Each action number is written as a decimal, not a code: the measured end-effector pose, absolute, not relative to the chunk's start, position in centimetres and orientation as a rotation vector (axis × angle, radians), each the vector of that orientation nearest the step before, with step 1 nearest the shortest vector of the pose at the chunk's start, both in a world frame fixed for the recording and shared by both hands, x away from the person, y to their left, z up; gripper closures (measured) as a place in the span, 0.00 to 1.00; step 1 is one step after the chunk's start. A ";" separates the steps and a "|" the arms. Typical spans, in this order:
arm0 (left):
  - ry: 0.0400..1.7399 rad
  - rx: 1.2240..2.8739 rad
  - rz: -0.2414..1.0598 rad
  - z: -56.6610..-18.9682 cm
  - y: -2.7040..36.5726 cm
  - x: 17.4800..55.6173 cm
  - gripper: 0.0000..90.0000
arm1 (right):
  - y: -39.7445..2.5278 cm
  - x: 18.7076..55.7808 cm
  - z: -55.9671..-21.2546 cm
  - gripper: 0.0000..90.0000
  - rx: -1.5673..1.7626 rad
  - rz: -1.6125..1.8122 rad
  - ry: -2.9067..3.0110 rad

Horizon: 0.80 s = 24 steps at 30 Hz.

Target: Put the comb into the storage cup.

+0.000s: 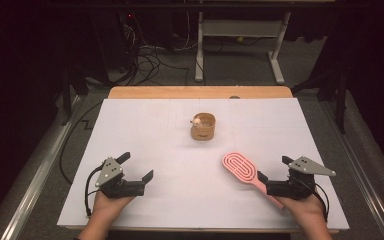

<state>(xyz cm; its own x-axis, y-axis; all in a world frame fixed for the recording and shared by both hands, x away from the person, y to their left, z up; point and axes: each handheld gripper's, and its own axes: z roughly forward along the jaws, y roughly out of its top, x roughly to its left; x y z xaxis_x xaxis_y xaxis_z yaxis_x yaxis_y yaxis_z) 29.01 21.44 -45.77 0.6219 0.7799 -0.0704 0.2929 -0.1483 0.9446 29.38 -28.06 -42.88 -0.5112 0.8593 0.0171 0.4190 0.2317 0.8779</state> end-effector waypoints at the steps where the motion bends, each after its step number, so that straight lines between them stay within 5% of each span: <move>1: 0.886 1.716 0.536 -45.7 21.5 29.1 0.00 | -28.0 29.5 -42.9 0.00 1.180 1.212 2.048; 24: 0.821 1.706 0.533 -45.2 21.5 28.8 0.00 | -25.6 30.5 -43.1 0.00 1.147 0.852 2.443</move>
